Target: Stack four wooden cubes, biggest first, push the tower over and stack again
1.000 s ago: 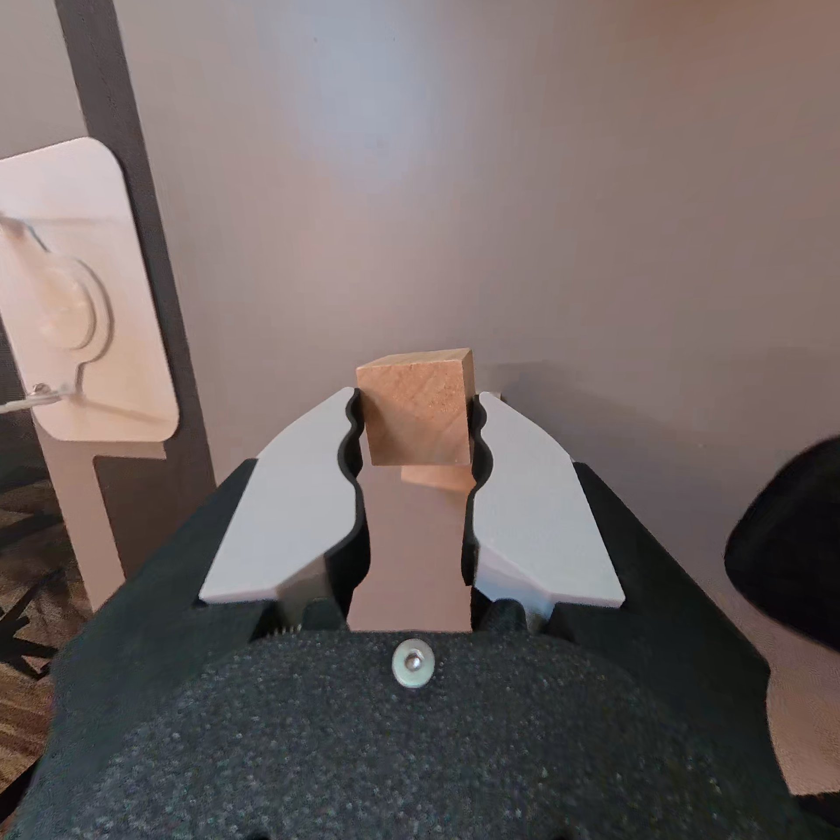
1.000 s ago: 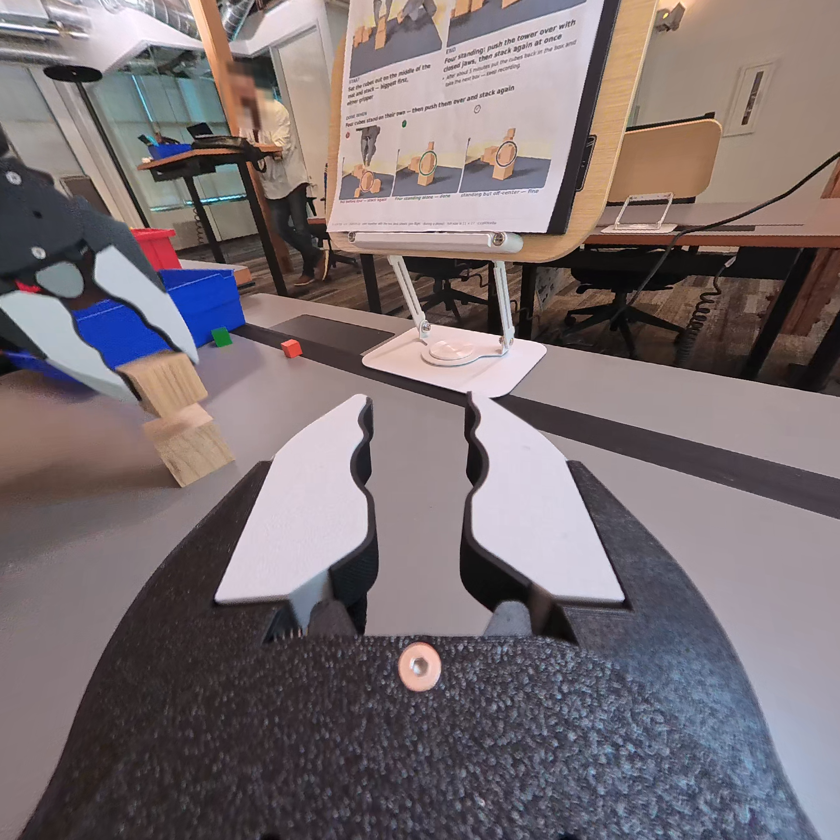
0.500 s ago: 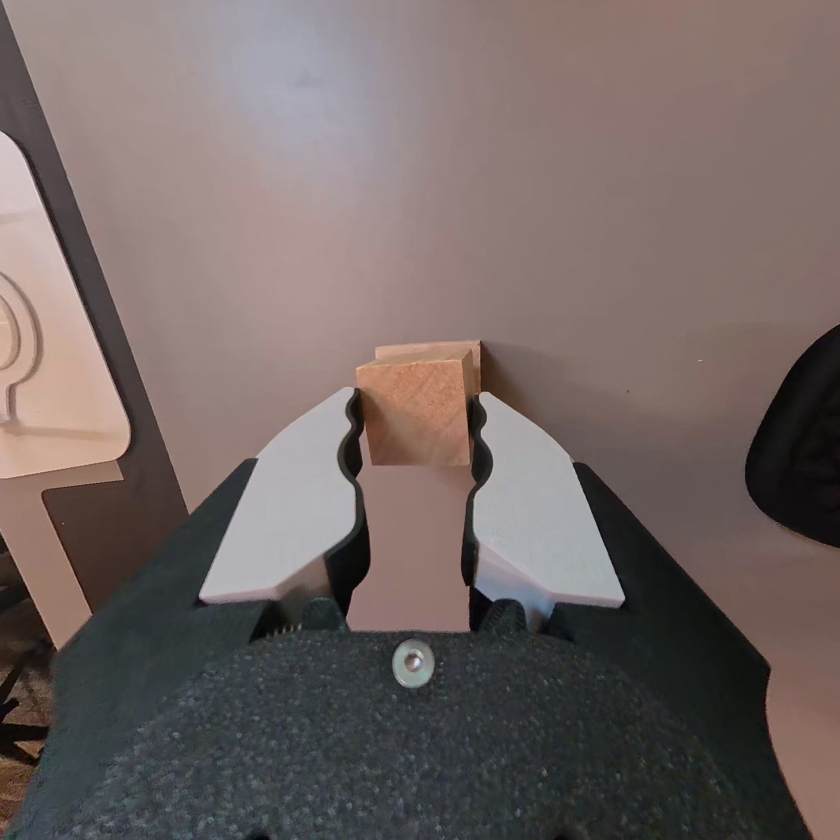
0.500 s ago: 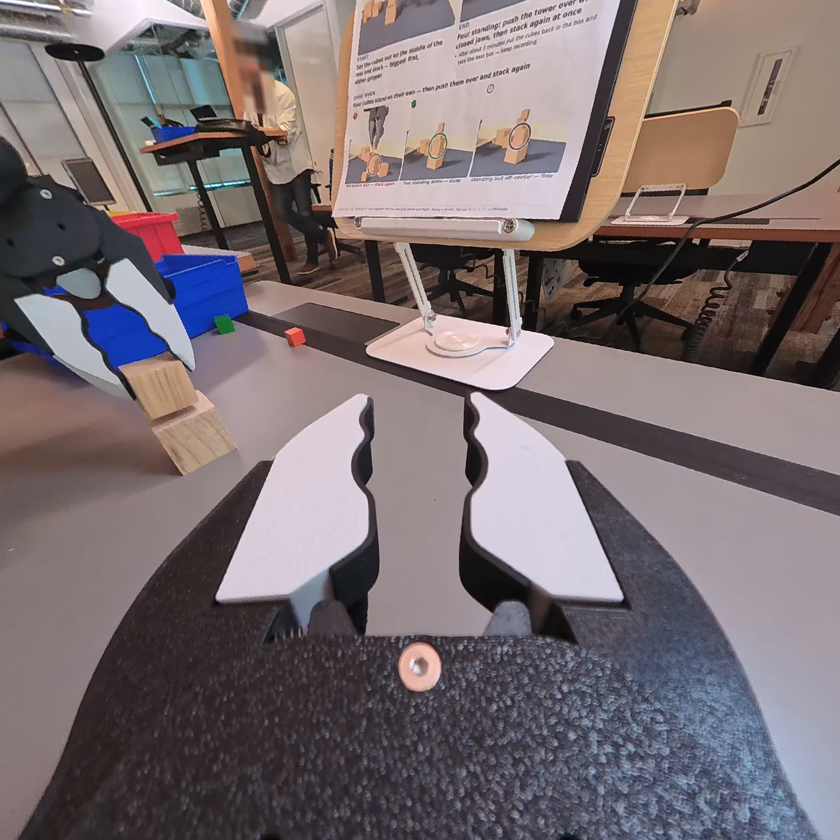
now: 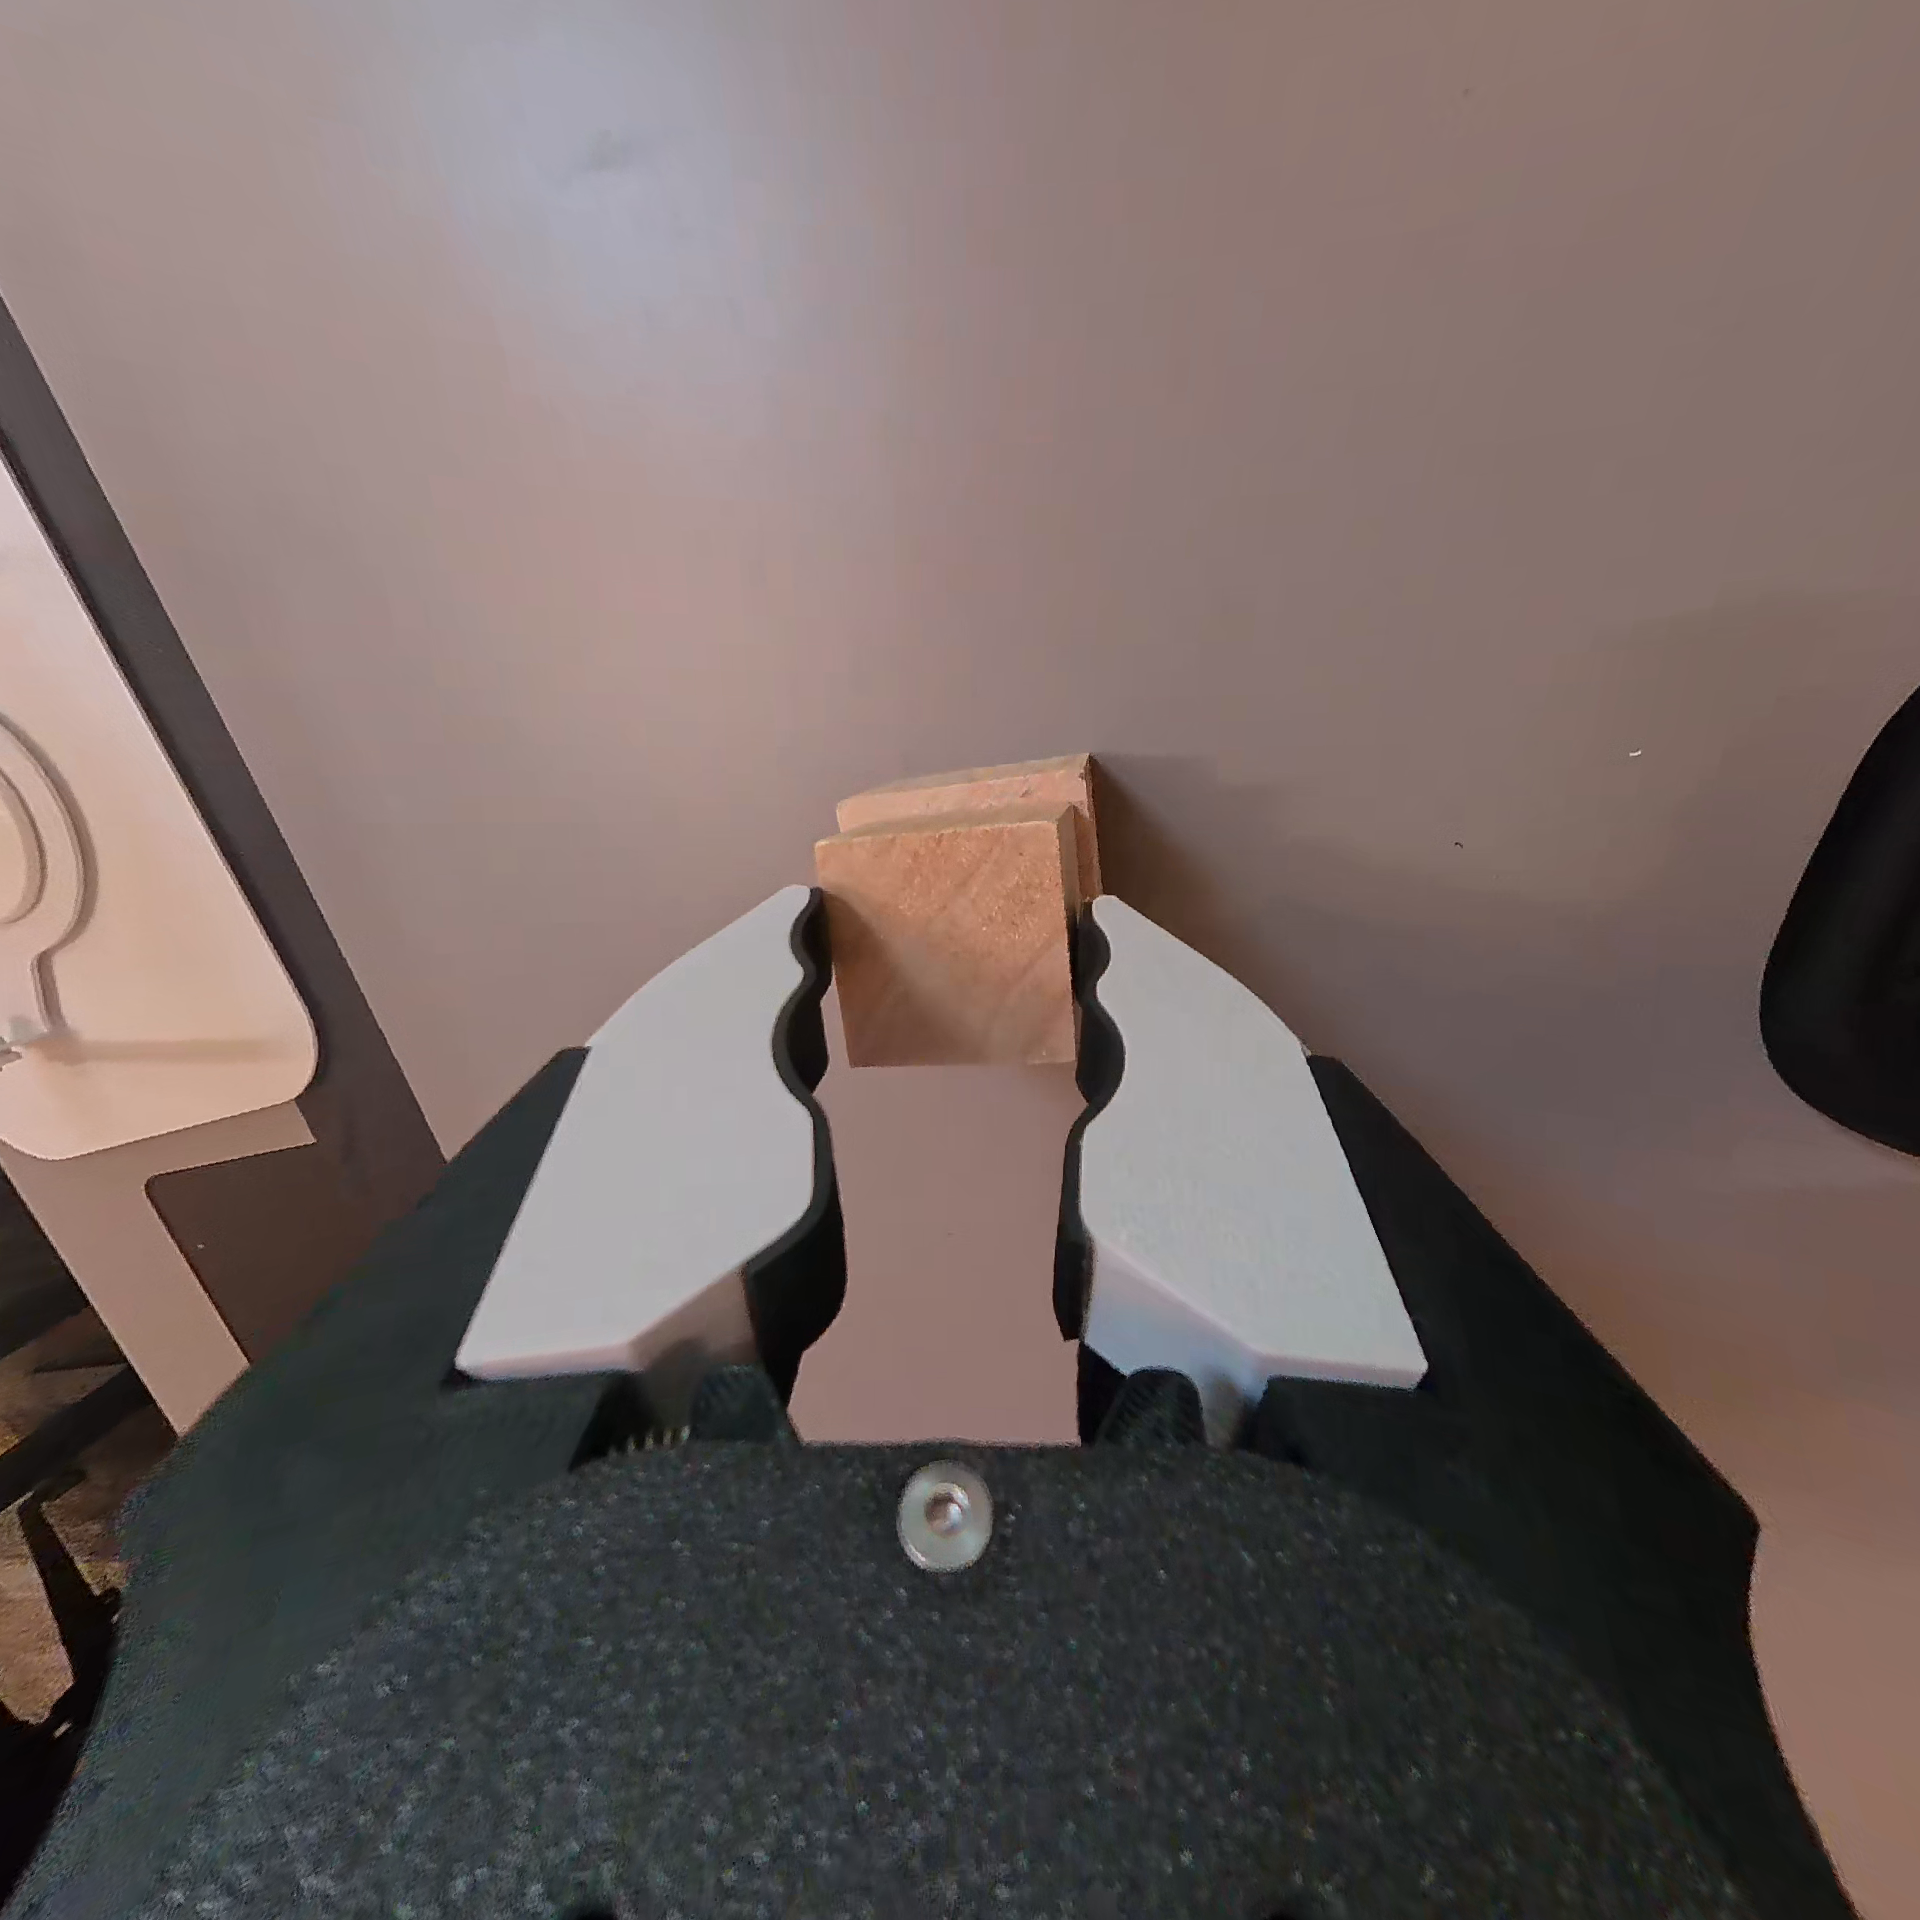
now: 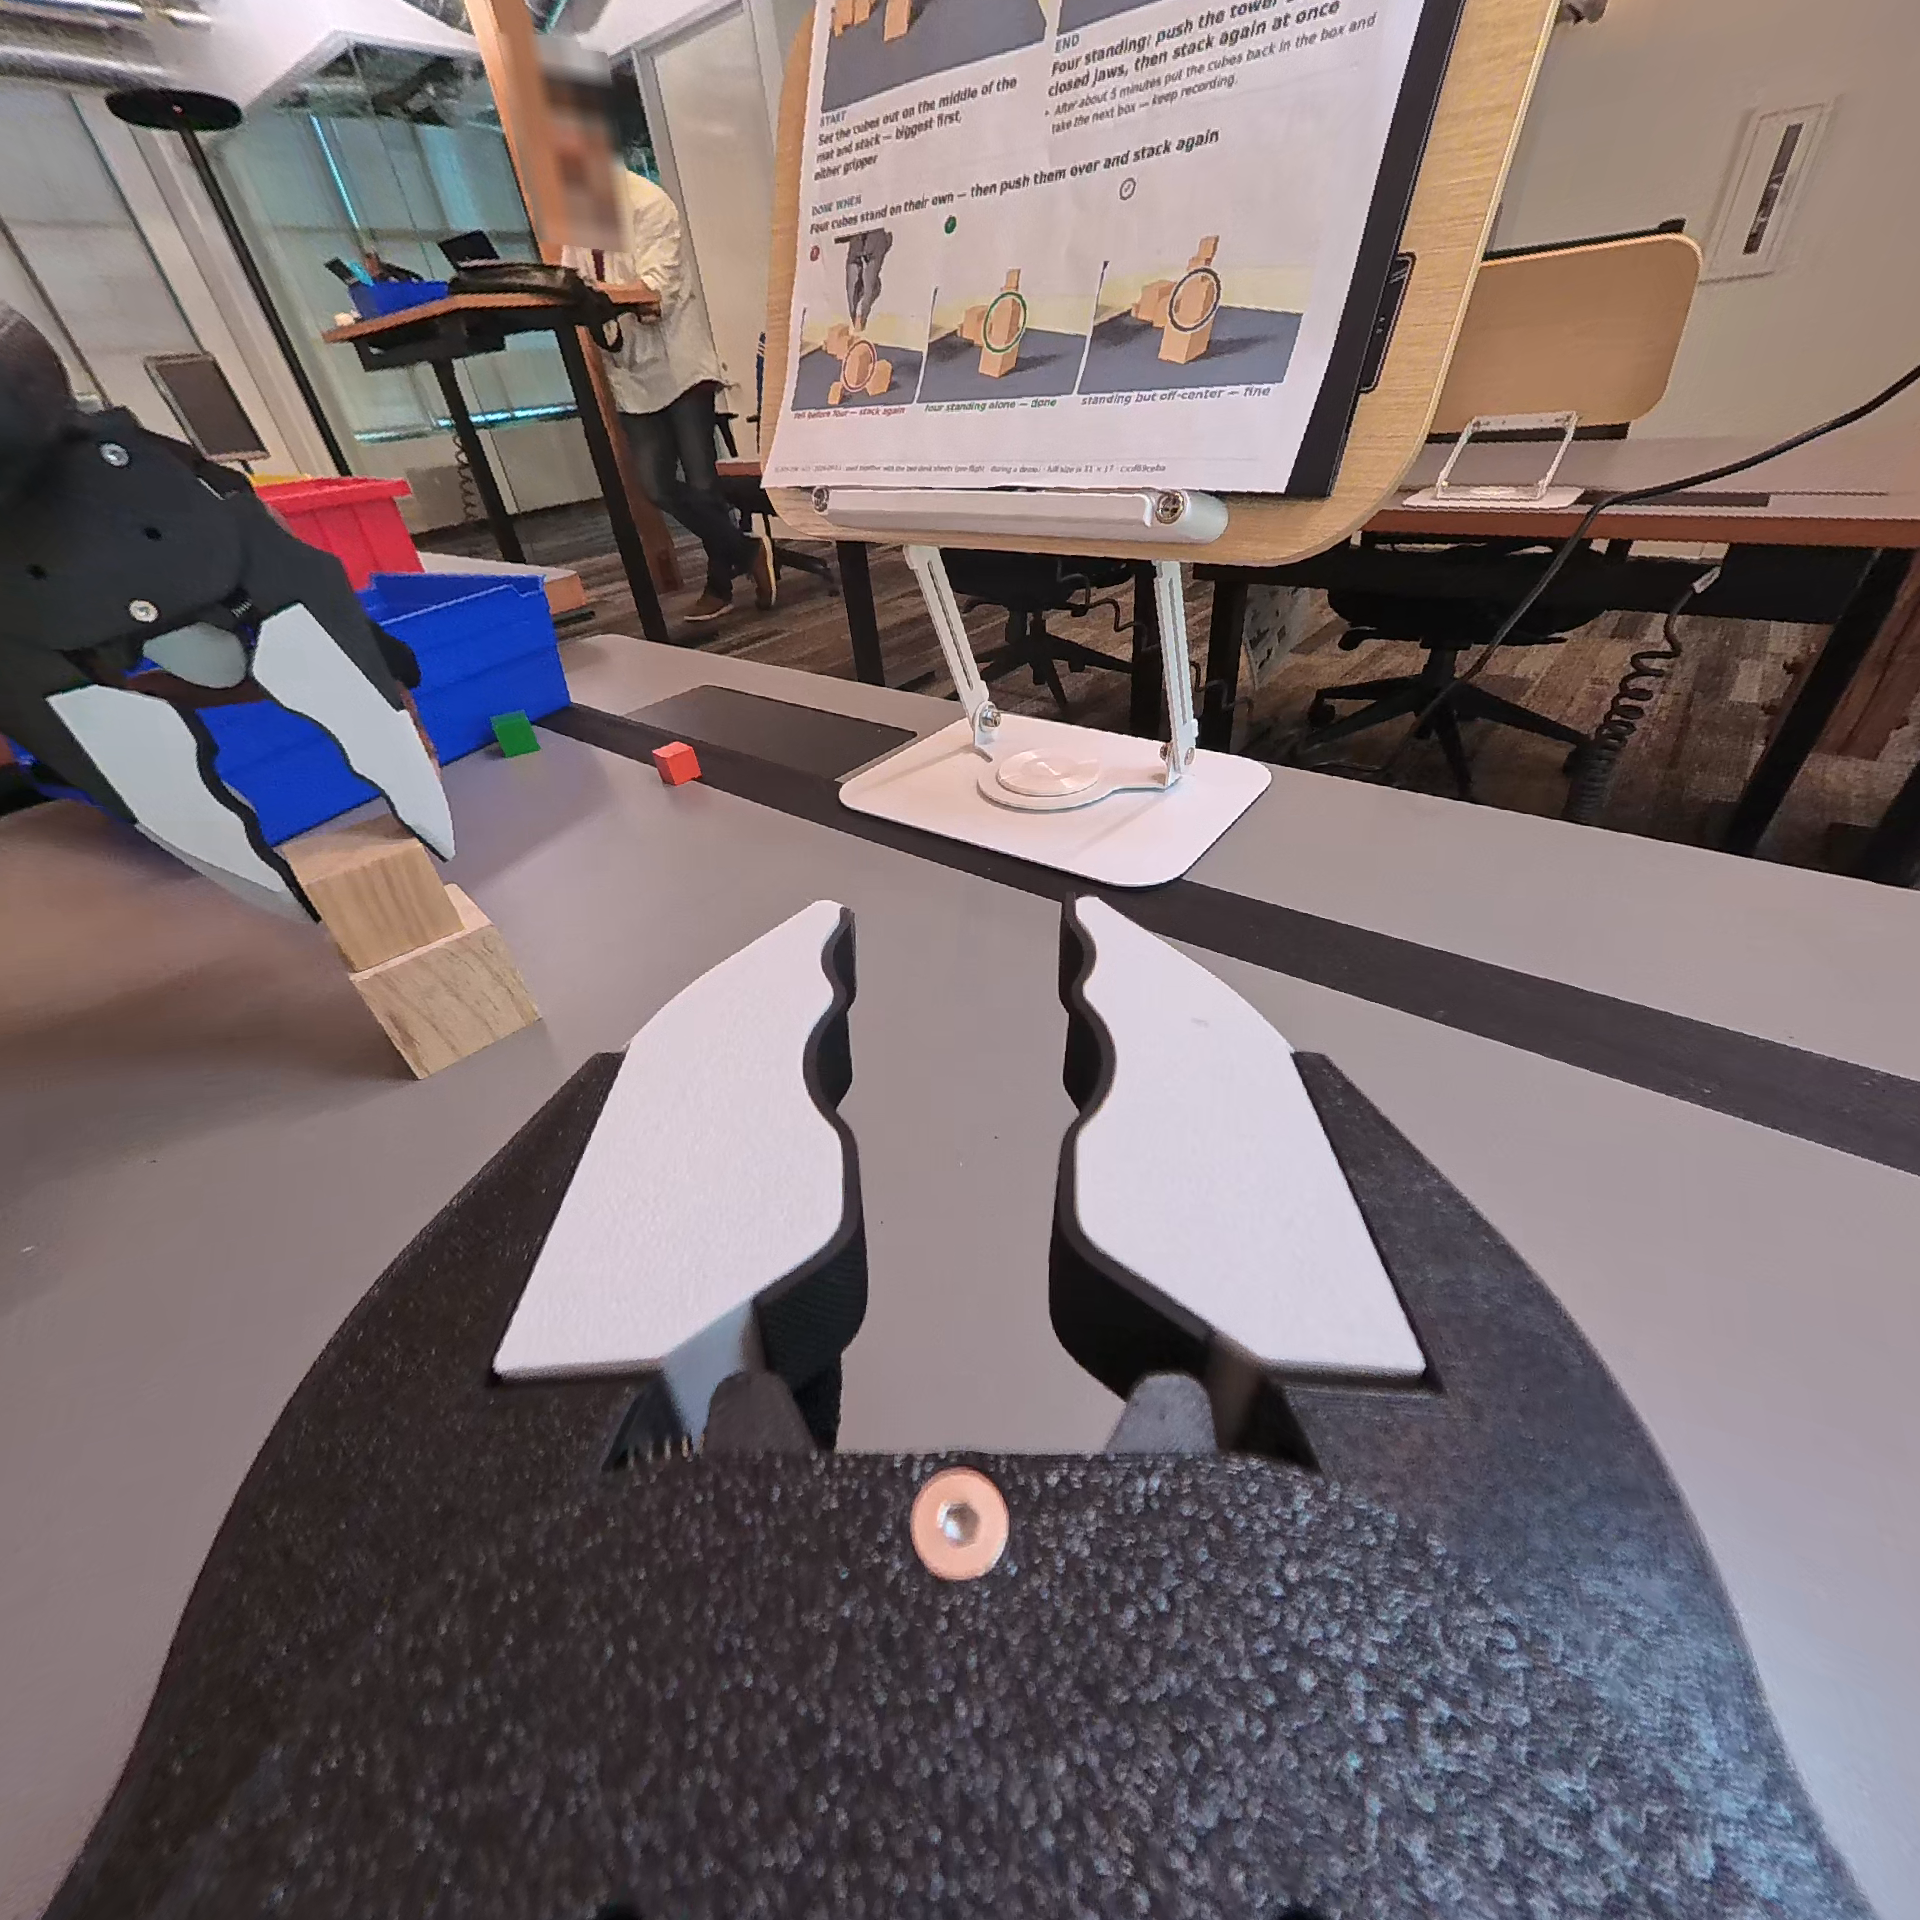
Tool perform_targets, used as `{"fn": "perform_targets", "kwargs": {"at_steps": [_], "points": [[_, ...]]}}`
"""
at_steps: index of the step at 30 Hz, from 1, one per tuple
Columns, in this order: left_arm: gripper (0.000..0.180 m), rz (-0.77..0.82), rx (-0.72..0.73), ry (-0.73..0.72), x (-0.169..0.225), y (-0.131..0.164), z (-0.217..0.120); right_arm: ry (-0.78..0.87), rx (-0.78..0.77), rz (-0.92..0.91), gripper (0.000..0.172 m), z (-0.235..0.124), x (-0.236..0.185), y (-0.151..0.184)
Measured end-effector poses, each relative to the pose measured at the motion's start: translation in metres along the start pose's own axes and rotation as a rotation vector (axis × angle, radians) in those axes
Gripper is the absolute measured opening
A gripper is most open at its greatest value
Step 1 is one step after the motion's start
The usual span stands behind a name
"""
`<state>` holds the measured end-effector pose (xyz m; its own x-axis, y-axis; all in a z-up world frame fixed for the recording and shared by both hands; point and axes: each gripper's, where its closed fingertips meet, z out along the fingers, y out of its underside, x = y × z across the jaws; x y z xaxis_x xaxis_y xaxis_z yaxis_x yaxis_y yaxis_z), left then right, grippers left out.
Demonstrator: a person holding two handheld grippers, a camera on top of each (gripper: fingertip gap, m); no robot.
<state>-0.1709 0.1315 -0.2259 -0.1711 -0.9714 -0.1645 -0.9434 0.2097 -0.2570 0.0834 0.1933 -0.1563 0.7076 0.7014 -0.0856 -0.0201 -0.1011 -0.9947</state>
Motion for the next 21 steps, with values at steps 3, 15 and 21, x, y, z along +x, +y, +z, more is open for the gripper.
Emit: {"fn": "perform_targets", "kwargs": {"at_steps": [3,15,21], "points": [[0.047,0.008,-0.006,-0.012,0.0,0.001,0.002,0.0,0.002,-0.003,0.037,0.0,0.0,0.0],[0.051,-0.09,0.111,-0.099,-0.006,-0.004,-0.01,-0.002,0.006,-0.007,0.037,-0.001,0.0,-0.001],[0.052,-0.26,0.498,-0.101,0.0,-0.024,-0.049,0.004,0.014,-0.01,0.036,-0.002,0.0,-0.002]]}}
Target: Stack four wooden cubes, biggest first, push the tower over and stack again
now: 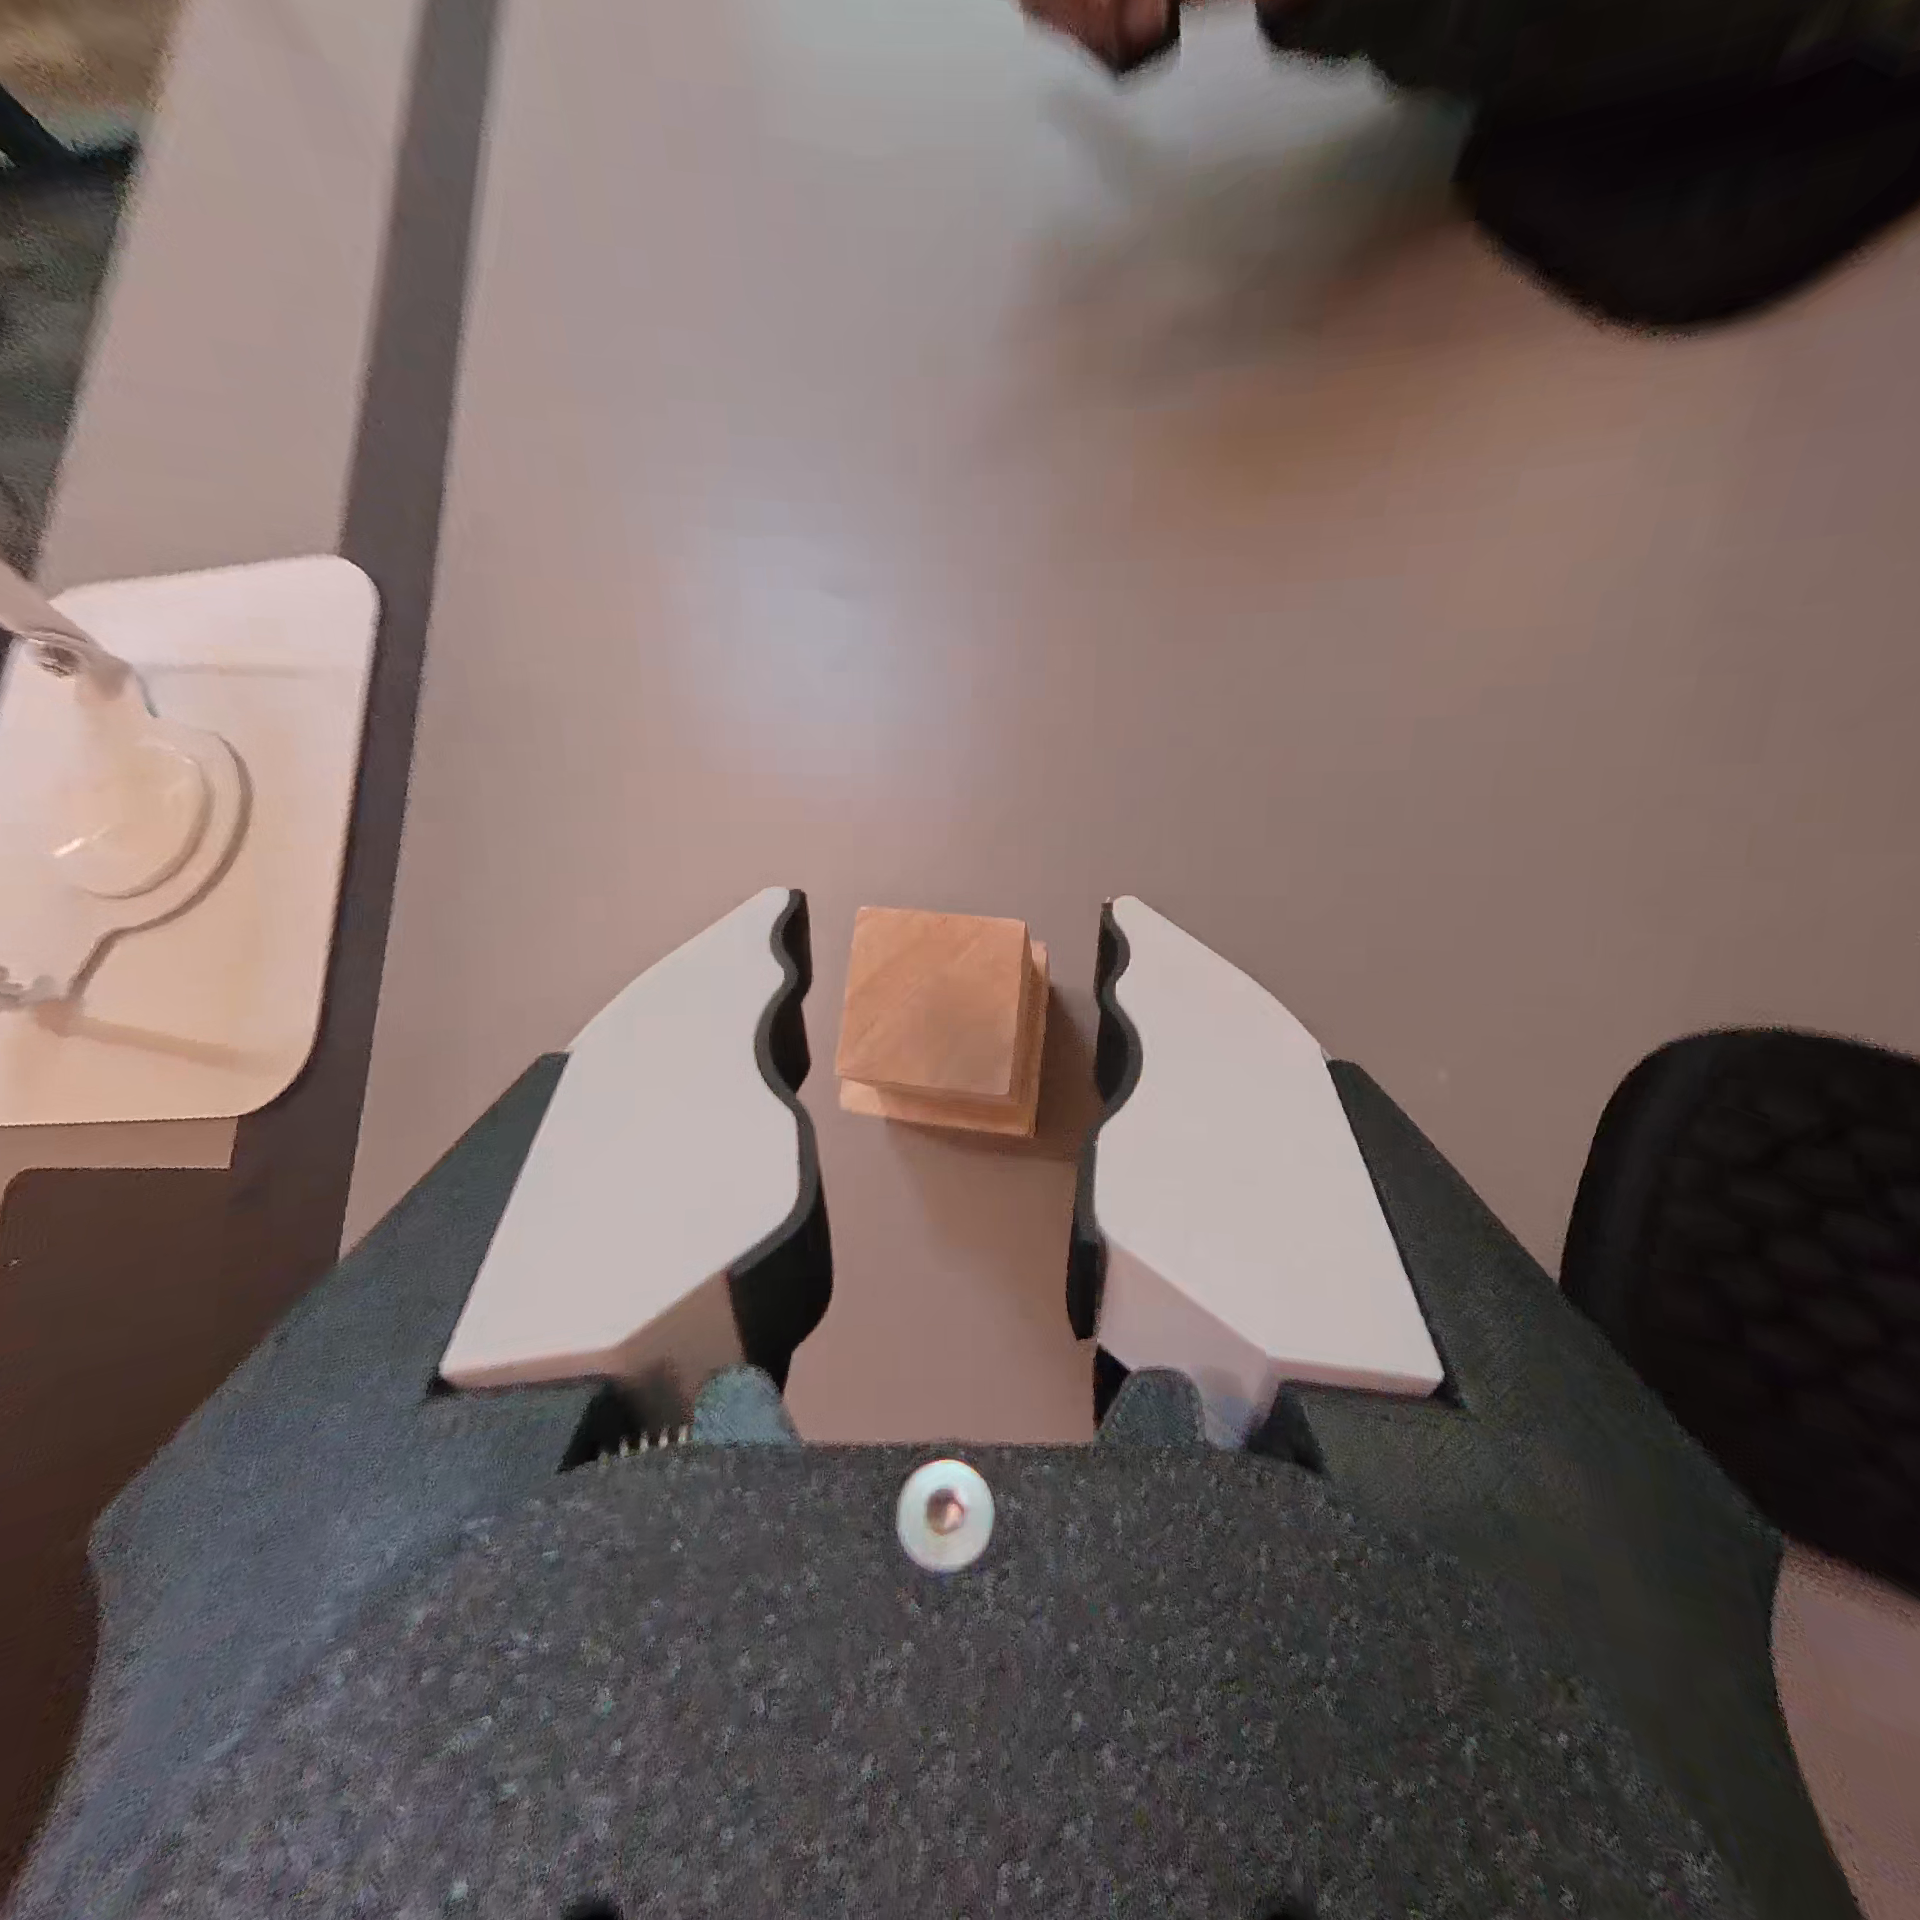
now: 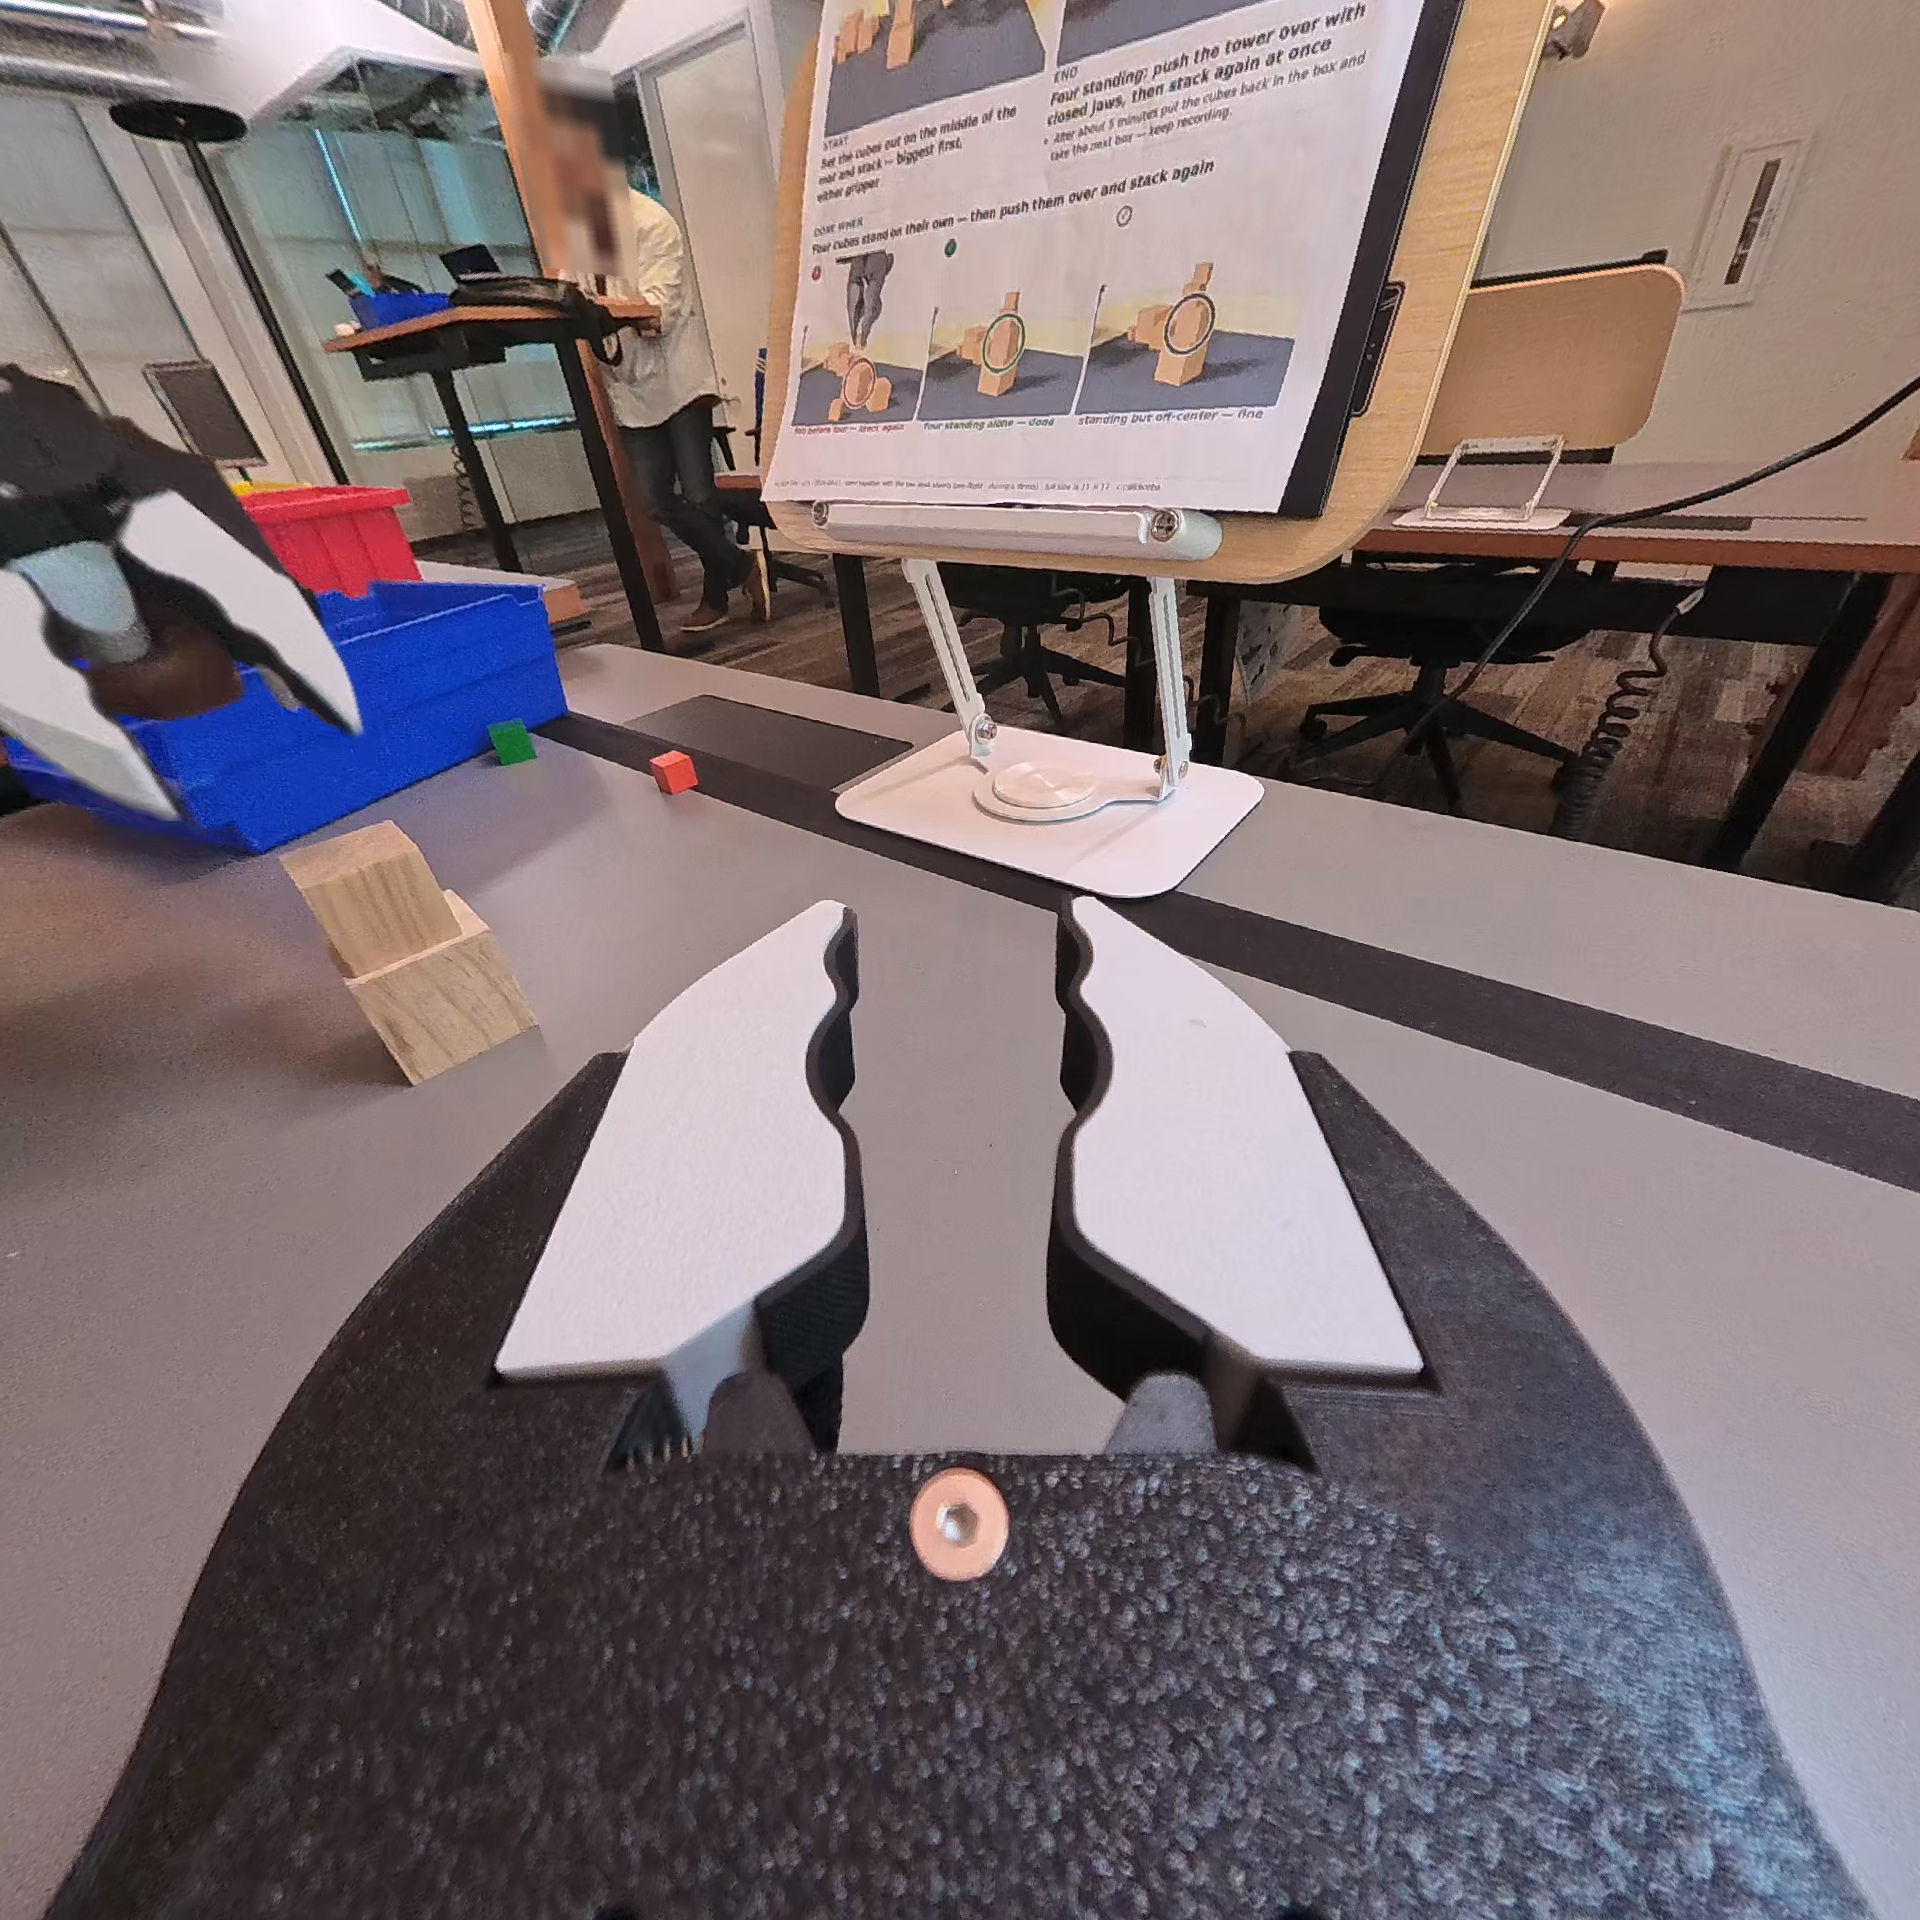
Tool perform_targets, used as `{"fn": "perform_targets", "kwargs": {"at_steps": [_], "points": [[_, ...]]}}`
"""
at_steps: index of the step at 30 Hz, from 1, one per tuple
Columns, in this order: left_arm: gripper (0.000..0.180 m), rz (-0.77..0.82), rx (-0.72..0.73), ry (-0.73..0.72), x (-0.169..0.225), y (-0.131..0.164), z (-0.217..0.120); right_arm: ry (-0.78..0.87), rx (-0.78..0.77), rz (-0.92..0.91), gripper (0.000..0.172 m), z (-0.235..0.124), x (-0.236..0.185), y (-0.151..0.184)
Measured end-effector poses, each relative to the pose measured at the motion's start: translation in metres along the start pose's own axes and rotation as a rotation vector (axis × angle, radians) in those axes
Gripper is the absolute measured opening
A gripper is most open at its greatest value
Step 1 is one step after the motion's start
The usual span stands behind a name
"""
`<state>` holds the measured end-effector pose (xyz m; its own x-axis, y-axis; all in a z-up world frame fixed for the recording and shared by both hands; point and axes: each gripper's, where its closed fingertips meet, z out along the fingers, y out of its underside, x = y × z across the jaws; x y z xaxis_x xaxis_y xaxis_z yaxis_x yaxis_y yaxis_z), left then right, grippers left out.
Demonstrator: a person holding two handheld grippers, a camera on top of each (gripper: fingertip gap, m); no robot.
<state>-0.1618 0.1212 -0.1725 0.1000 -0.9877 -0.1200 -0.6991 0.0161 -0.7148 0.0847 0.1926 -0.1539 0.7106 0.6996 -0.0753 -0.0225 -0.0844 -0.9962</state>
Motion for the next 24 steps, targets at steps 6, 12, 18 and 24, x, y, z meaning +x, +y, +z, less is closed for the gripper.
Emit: {"fn": "perform_targets", "kwargs": {"at_steps": [6,12,18,24], "points": [[0.038,-0.218,0.396,-0.385,-0.062,-0.001,-0.065,0.0,-0.005,-0.003,0.036,0.001,-0.001,0.001],[0.031,-0.601,0.319,-0.862,-0.141,0.108,-0.099,-0.01,-0.013,-0.011,0.036,0.002,-0.003,0.003],[0.036,-0.901,0.033,-1.228,-0.166,0.213,-0.111,-0.009,-0.024,-0.012,0.036,0.003,-0.003,0.006],[0.058,-1.05,-0.114,-1.383,-0.17,0.267,-0.116,-0.014,-0.034,-0.018,0.036,0.004,-0.004,0.008]]}}
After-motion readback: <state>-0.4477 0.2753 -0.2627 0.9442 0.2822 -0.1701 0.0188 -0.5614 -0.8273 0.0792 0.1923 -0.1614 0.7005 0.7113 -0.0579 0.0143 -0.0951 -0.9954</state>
